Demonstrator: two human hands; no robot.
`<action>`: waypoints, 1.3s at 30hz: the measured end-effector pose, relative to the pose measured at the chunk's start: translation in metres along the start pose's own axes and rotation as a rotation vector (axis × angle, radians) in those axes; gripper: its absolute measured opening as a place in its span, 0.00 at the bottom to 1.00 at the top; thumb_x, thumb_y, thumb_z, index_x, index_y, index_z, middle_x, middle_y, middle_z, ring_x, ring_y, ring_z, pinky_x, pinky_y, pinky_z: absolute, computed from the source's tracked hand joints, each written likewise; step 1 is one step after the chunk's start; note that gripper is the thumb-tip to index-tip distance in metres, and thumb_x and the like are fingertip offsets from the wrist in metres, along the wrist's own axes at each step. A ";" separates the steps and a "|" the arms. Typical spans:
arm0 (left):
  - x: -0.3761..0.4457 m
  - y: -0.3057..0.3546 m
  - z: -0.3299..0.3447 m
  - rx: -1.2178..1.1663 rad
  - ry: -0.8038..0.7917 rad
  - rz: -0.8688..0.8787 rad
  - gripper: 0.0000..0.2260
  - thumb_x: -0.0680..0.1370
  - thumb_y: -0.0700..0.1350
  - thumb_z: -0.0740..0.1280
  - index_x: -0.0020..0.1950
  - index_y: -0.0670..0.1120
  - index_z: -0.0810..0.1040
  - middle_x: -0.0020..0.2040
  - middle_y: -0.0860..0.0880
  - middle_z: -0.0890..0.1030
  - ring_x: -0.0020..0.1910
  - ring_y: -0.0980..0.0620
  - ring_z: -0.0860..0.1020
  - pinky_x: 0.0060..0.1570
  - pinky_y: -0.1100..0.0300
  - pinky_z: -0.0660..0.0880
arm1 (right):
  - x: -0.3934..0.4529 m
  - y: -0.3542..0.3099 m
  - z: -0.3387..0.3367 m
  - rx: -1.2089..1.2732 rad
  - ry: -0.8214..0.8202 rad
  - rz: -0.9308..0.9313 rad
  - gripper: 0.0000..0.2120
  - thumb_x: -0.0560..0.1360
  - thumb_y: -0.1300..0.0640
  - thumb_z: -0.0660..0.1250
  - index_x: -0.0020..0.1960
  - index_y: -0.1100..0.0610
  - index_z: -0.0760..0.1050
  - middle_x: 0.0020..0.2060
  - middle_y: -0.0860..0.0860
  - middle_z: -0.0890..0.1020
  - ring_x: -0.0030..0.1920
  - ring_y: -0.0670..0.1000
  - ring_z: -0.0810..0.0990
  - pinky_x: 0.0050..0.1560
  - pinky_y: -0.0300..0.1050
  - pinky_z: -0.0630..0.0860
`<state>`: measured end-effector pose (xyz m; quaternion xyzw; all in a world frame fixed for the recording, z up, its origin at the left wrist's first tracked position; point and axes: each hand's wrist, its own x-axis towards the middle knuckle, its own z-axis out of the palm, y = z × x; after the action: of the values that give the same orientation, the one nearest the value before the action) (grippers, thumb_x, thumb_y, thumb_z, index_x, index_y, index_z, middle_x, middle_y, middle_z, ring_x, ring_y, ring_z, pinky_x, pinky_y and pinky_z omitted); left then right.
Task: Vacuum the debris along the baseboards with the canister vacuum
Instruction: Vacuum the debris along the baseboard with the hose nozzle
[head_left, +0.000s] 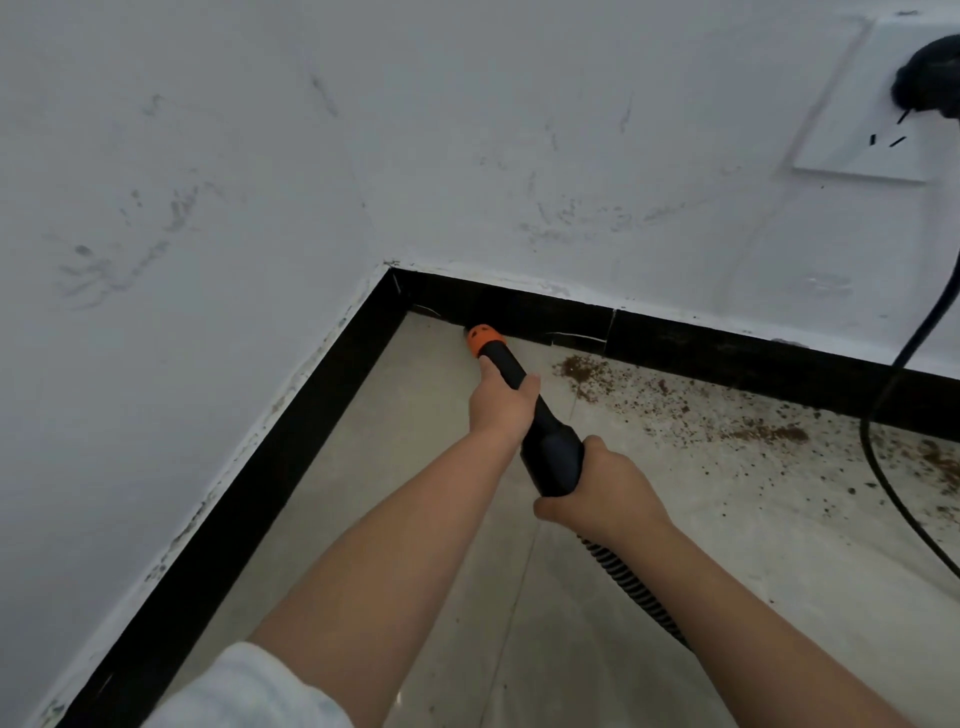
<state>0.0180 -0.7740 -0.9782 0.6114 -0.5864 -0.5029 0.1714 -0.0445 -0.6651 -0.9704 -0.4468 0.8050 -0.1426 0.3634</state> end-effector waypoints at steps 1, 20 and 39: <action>0.006 0.000 -0.004 0.008 0.016 0.000 0.30 0.80 0.48 0.60 0.77 0.44 0.50 0.69 0.40 0.69 0.65 0.41 0.71 0.63 0.53 0.70 | 0.005 -0.005 0.002 0.016 -0.005 -0.010 0.24 0.66 0.49 0.73 0.51 0.55 0.61 0.43 0.50 0.71 0.41 0.50 0.73 0.32 0.40 0.68; 0.011 -0.009 -0.010 0.064 0.017 0.059 0.29 0.80 0.48 0.60 0.77 0.44 0.52 0.70 0.41 0.67 0.66 0.43 0.69 0.63 0.56 0.68 | 0.006 -0.005 0.016 0.127 -0.020 -0.018 0.24 0.66 0.49 0.73 0.50 0.54 0.61 0.41 0.48 0.70 0.42 0.50 0.73 0.32 0.41 0.70; -0.057 0.010 0.074 0.018 -0.149 0.064 0.30 0.80 0.50 0.61 0.78 0.46 0.51 0.68 0.41 0.70 0.64 0.42 0.71 0.63 0.51 0.71 | -0.063 0.066 -0.022 0.076 0.096 0.143 0.24 0.65 0.48 0.72 0.50 0.55 0.63 0.40 0.48 0.72 0.40 0.51 0.75 0.31 0.41 0.70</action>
<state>-0.0372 -0.6973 -0.9789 0.5548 -0.6215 -0.5357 0.1379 -0.0795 -0.5782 -0.9635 -0.3666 0.8454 -0.1679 0.3504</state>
